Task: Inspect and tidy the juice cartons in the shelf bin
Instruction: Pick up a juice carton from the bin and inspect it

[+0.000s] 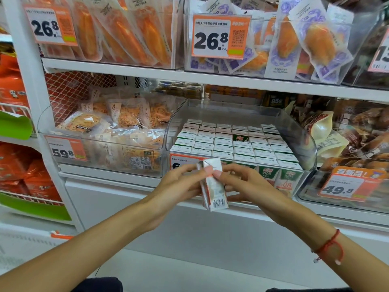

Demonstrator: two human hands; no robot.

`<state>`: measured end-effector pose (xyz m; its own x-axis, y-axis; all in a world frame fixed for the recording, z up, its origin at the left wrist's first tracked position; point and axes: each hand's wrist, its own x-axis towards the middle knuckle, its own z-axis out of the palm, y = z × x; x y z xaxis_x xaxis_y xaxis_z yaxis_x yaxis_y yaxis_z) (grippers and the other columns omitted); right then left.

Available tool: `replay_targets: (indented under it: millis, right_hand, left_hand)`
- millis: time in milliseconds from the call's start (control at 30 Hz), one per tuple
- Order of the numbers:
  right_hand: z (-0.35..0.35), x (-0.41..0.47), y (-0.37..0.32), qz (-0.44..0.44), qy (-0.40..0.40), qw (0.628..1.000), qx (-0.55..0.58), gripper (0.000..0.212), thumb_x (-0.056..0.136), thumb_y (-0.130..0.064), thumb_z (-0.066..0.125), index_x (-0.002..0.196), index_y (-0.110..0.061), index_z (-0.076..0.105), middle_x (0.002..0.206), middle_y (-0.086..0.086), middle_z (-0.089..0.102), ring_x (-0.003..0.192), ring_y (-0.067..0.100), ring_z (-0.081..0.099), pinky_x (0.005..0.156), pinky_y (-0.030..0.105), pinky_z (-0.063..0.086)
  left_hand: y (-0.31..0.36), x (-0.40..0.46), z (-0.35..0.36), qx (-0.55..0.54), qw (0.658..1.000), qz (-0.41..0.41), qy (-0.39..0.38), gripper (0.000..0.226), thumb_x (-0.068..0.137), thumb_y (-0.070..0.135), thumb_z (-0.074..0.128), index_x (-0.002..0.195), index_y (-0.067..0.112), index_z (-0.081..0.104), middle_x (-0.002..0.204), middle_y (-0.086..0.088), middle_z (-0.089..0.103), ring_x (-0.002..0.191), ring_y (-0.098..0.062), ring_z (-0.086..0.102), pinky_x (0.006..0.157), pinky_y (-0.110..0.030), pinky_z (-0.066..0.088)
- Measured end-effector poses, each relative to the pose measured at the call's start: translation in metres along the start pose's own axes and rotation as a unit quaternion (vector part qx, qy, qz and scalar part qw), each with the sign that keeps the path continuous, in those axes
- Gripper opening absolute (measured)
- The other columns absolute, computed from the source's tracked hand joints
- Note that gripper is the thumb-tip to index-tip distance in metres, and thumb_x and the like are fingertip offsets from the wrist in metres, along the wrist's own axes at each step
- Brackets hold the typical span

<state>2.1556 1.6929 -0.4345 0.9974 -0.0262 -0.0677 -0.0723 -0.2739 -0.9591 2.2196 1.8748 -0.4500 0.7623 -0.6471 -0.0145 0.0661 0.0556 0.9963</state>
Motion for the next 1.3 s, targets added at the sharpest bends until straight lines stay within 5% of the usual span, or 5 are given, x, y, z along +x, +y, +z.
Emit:
replay_targets:
  millis: [367, 533, 700, 967, 1300]
  right_hand:
    - [-0.014, -0.007, -0.002, -0.191, 0.039, 0.98, -0.034, 0.057, 0.069, -0.019, 0.08, 0.121, -0.032, 0.06, 0.117, -0.017, 0.068, 0.111, 0.004, 0.064, 0.087, 0.018, 0.053]
    - [-0.012, -0.01, -0.007, -0.193, 0.035, 0.98, -0.033, 0.043, 0.081, -0.027, 0.07, 0.123, -0.032, 0.062, 0.115, -0.012, 0.071, 0.108, 0.008, 0.066, 0.082, 0.025, 0.058]
    - [-0.004, -0.012, -0.009, -0.198, 0.023, 0.976, -0.089, 0.029, 0.088, -0.031, 0.065, 0.116, -0.026, 0.07, 0.112, -0.013, 0.071, 0.103, 0.007, 0.068, 0.088, 0.025, 0.056]
    - [-0.003, -0.008, -0.006, -0.122, 0.066, 0.99, 0.007, 0.026, 0.084, -0.039, 0.063, 0.102, -0.024, 0.076, 0.092, 0.0, 0.075, 0.08, 0.007, 0.068, 0.069, 0.015, 0.052]
    - [-0.008, -0.009, -0.003, 0.0, -0.028, 0.998, 0.059, 0.045, 0.072, -0.05, 0.069, 0.114, -0.033, 0.066, 0.109, -0.006, 0.073, 0.104, 0.008, 0.067, 0.092, 0.028, 0.055]
  left_hand:
    - [0.0, 0.001, -0.001, 0.221, 0.952, 0.212, 0.026, 0.061, 0.076, 0.04, 0.072, 0.131, 0.046, 0.047, 0.137, 0.022, 0.048, 0.134, 0.002, 0.038, 0.109, -0.022, 0.034]
    - [0.003, 0.002, -0.001, 0.018, 0.997, 0.05, 0.049, 0.048, 0.081, 0.044, 0.065, 0.126, 0.028, 0.06, 0.122, 0.006, 0.069, 0.111, -0.01, 0.066, 0.095, -0.027, 0.053]
    - [0.009, 0.002, -0.005, -0.214, 0.968, -0.12, 0.061, 0.046, 0.082, 0.039, 0.069, 0.121, 0.014, 0.066, 0.101, -0.013, 0.075, 0.098, -0.027, 0.072, 0.072, -0.032, 0.061]
    - [0.009, 0.003, -0.005, -0.258, 0.937, -0.226, 0.072, 0.06, 0.06, 0.037, 0.082, 0.109, 0.008, 0.063, 0.099, -0.019, 0.068, 0.083, -0.025, 0.073, 0.061, -0.034, 0.061]
    - [0.011, 0.005, -0.006, -0.116, 0.985, 0.058, 0.112, 0.053, 0.071, 0.041, 0.075, 0.117, 0.023, 0.057, 0.113, -0.007, 0.073, 0.103, -0.019, 0.071, 0.083, -0.026, 0.058]
